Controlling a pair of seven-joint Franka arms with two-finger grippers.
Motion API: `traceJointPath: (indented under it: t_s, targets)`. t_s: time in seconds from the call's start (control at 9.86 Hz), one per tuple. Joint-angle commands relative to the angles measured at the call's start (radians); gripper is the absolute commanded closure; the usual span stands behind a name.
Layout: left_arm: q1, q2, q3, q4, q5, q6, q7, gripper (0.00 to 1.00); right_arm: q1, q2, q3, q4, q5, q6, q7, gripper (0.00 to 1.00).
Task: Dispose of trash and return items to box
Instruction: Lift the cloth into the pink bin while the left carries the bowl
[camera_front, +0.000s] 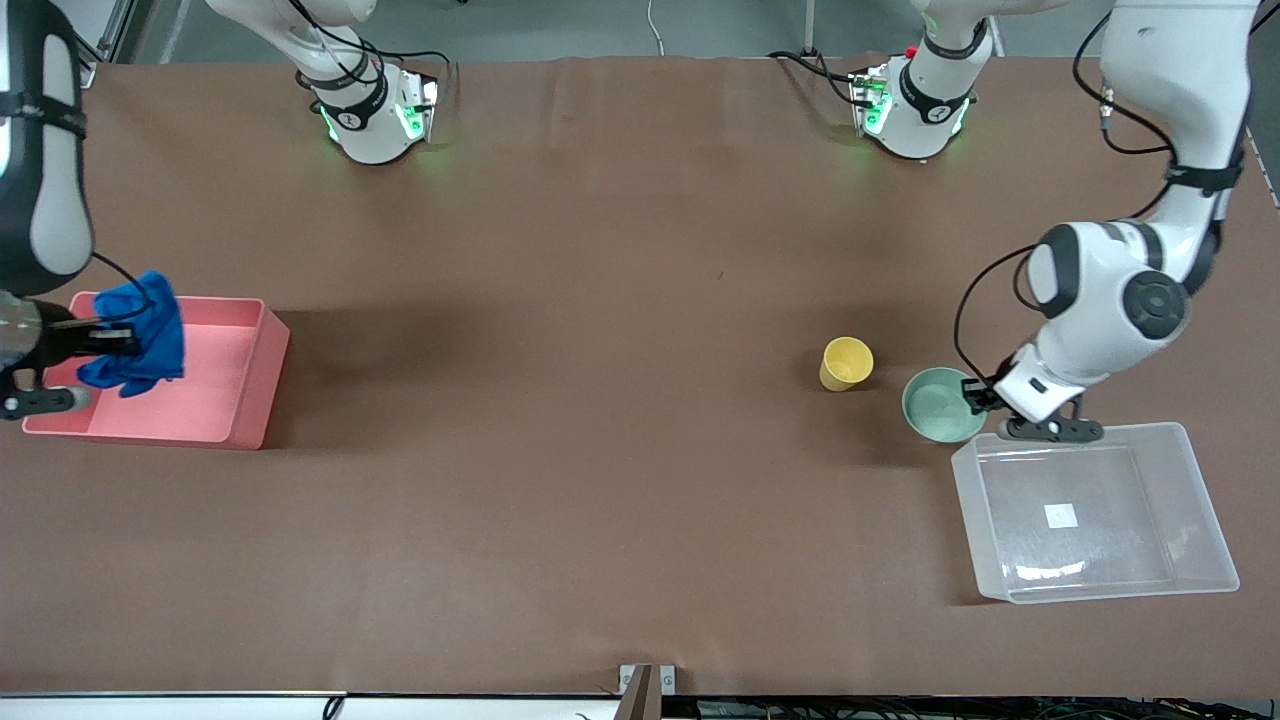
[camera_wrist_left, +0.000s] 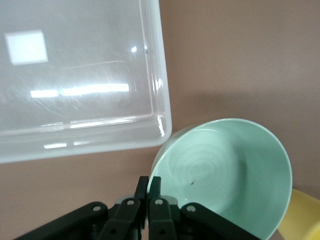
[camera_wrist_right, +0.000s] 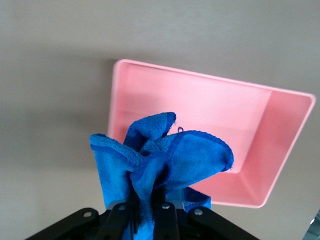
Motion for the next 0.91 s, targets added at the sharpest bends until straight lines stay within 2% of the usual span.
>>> traceJointPath:
  t_s: [0.0, 0.2, 0.3, 0.41, 0.51, 0.61, 0.71, 0.81]
  targets:
    - [0.016, 0.079, 0.0, 0.235, -0.001, -0.184, 0.051, 1.0, -0.007, -0.002, -0.024, -0.157, 0.006, 0.195, -0.047, 0.98]
    - [0.054, 0.171, 0.003, 0.399, 0.003, -0.235, 0.119, 1.0, -0.026, 0.003, -0.026, -0.278, 0.006, 0.365, -0.066, 0.95]
    - [0.088, 0.221, 0.003, 0.481, 0.003, -0.268, 0.172, 1.0, -0.039, 0.017, -0.026, -0.338, 0.006, 0.46, -0.078, 0.9]
    - [0.105, 0.265, 0.005, 0.535, 0.002, -0.288, 0.214, 1.0, -0.044, 0.03, -0.026, -0.378, 0.006, 0.53, -0.078, 0.68]
    - [0.12, 0.297, 0.006, 0.562, 0.0, -0.289, 0.245, 1.0, -0.055, 0.031, -0.026, -0.394, 0.007, 0.541, -0.078, 0.24]
    - [0.124, 0.334, 0.009, 0.596, 0.002, -0.286, 0.257, 1.0, -0.055, 0.029, -0.026, -0.392, 0.009, 0.537, -0.078, 0.0]
    - [0.124, 0.369, 0.017, 0.627, 0.018, -0.276, 0.257, 1.0, -0.052, 0.009, -0.026, -0.389, 0.009, 0.517, -0.073, 0.0]
    - [0.124, 0.404, 0.026, 0.644, 0.023, -0.246, 0.257, 1.0, -0.044, -0.05, -0.023, -0.36, 0.009, 0.427, -0.066, 0.0]
